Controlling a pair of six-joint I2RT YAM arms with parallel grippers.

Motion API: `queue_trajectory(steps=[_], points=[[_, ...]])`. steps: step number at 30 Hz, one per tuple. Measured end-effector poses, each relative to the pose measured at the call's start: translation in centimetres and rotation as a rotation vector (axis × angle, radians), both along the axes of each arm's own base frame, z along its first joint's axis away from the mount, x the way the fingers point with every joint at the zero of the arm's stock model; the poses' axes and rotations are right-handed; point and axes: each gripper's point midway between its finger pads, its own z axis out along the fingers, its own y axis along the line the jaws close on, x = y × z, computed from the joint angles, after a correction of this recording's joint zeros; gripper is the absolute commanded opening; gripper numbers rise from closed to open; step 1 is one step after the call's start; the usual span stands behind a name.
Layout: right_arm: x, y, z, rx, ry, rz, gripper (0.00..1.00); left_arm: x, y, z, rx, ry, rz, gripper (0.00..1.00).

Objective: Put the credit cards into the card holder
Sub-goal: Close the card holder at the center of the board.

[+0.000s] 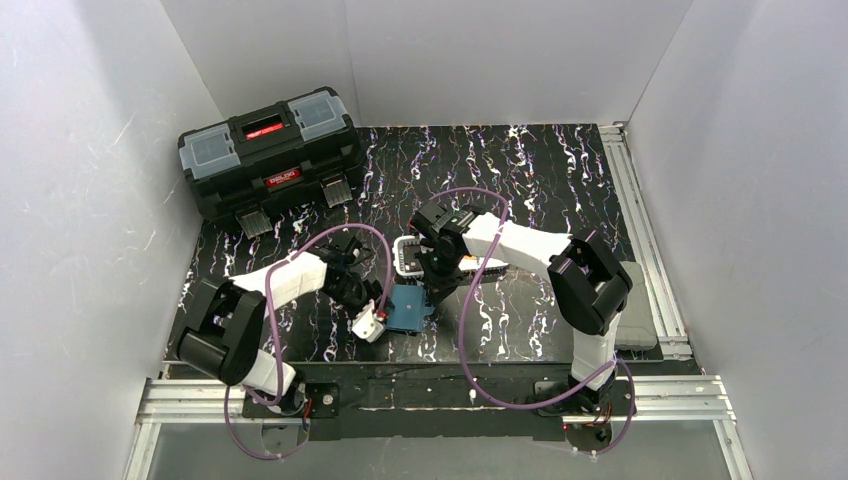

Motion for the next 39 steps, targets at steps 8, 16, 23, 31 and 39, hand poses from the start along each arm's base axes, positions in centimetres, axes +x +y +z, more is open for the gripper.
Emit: queue_trajectory(steps=[8, 16, 23, 31, 39], points=[[0.1, -0.1, 0.0, 0.002, -0.006, 0.016, 0.01, -1.3, -1.1, -0.9, -0.015, 0.059, -0.048, 0.41], [0.0, 0.4, 0.2, 0.034, 0.011, 0.022, 0.01, -1.6, -2.0, -1.0, -0.022, 0.08, -0.08, 0.39], [0.0, 1.6, 0.8, 0.11, 0.035, 0.031, 0.01, -2.3, -2.7, -0.9, -0.023, 0.081, -0.118, 0.37], [0.7, 2.2, 0.4, 0.168, 0.087, 0.015, 0.01, -3.0, -3.3, -1.0, -0.022, 0.063, -0.158, 0.35], [-0.1, 2.6, -1.0, 0.187, 0.167, 0.039, 0.01, -2.9, -3.3, -1.0, -0.032, 0.039, -0.159, 0.34]])
